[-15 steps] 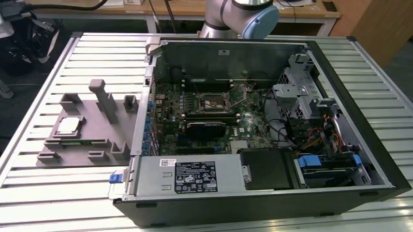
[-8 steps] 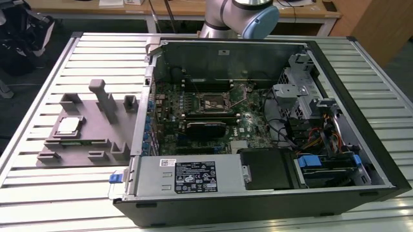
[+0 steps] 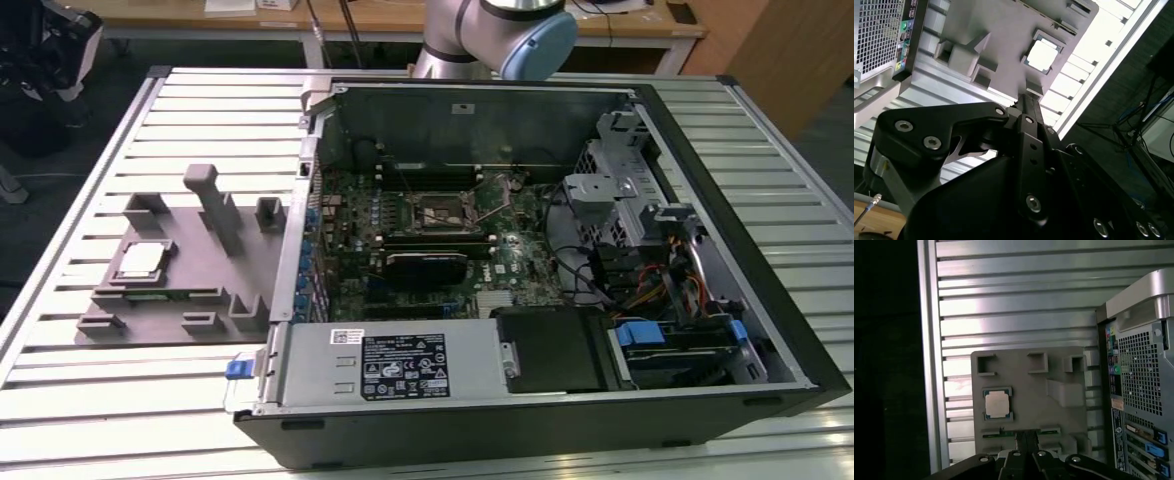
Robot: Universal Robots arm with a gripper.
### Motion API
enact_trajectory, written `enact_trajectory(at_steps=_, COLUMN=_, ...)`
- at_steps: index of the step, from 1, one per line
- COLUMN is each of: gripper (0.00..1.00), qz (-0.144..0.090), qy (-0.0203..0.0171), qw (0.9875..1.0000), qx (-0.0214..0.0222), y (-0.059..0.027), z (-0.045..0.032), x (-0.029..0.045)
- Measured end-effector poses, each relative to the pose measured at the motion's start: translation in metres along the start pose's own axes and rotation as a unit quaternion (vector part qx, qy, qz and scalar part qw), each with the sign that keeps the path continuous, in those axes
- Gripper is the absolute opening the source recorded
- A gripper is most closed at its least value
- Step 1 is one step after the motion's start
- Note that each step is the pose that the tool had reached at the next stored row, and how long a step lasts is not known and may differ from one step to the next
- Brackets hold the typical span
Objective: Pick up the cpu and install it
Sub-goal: 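Pick up the cpu and move it towards the insertion slot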
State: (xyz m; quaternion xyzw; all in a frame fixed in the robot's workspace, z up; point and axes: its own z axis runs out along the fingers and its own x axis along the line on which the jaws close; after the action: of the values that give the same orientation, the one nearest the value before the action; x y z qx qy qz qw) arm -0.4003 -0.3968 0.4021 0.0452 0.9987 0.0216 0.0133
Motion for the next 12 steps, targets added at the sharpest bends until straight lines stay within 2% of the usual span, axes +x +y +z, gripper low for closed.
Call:
enact_trajectory(at_steps=1, gripper=0.11, qz=0.0, qy=0.0, qw=1.0, qx=0.0, y=0.0002, z=-0.0048, x=-0.0001)
enact_trajectory(at_steps=6, gripper=0.11, qz=0.0, qy=0.0, qw=1.0, qx=0.0, y=0.0007, z=-0.0154, x=-0.0004)
enact_trajectory(at_steps=7, gripper=0.11, qz=0.0, qy=0.0, qw=1.0, qx=0.0, y=0.0009, z=-0.0202, x=-0.0005)
enact_trajectory(at_steps=8, gripper=0.11, qz=0.0, qy=-0.0006, qw=1.0, qx=0.0061, y=0.0008, z=-0.0188, x=-0.0005)
enact_trajectory(at_steps=12, gripper=0.11, qz=0.0, qy=-0.0007, qw=1.0, qx=0.0076, y=0.0005, z=-0.0114, x=-0.0003)
